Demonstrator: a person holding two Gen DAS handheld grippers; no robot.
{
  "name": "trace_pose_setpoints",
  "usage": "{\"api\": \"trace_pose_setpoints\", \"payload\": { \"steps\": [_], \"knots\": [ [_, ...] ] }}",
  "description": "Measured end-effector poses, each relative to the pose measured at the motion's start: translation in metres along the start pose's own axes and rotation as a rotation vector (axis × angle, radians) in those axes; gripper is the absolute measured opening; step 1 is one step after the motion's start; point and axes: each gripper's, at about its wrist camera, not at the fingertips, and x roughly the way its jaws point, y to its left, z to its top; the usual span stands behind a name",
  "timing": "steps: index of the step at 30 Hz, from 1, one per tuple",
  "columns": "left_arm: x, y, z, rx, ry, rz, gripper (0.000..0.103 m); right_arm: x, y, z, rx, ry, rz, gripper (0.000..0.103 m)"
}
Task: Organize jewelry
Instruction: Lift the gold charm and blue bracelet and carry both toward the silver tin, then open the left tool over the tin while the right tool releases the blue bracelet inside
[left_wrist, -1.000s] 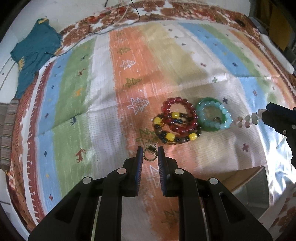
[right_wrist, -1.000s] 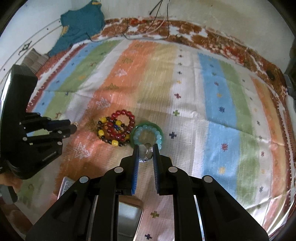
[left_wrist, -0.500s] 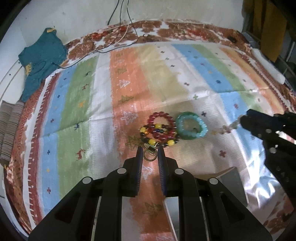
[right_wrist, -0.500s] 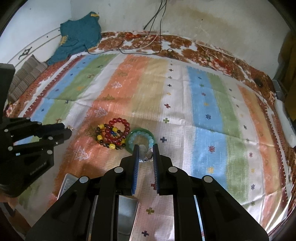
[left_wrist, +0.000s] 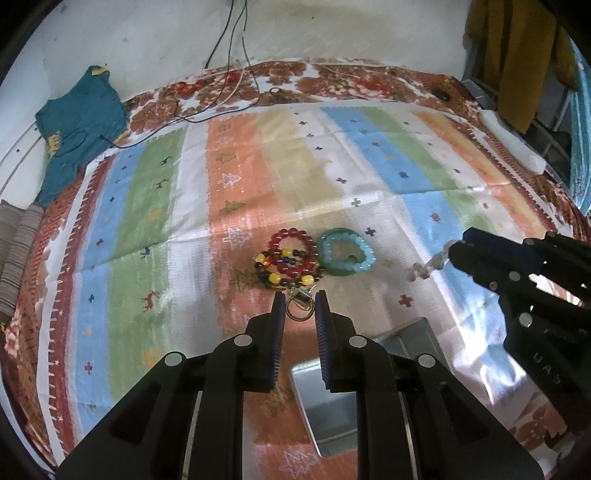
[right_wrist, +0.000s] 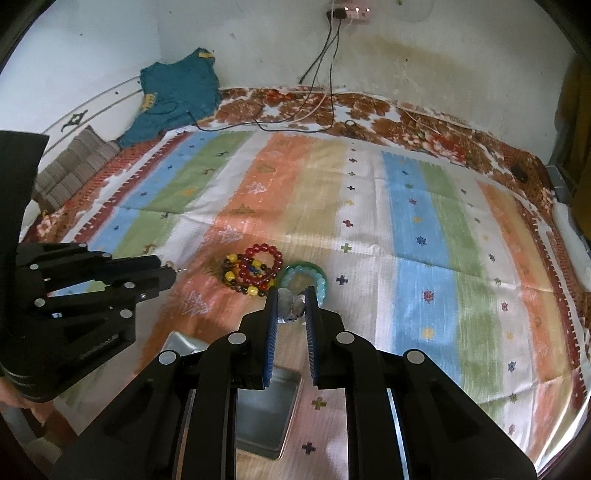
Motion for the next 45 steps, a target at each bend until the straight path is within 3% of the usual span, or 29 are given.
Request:
{"api": "trace_pose_setpoints", "payload": {
  "steps": [21,23,24,27,45],
  "knots": [
    [-0.039,-0.022,-0.037,0.013,-0.038,-0.063,0.016,-0.027,0.015,-0.038,-0.036,0.013,0.067,0.015],
    [-0.038,-0.023,-0.04,0.017,-0.028,-0.063,0.022,-0.027,0.015,-0.041,-0.035,0.018,0.067,0.015],
    [-0.038,-0.023,-0.04,0.018,-0.028,-0.055,0.03,-0.026,0.014,-0.041,-0.032,0.022,0.072,0.016],
    [-0.037,-0.022,-0.041,0.021,-0.026,-0.035,0.031,-0.026,0.012,-0.042,-0.027,0.029,0.064,0.028],
    [-0.029,-0.004,-0.034,-0.033,-0.017,0.017,0.047,-0.013,-0.007,-0.04,0.018,0.07,-0.001,0.046]
  ]
}}
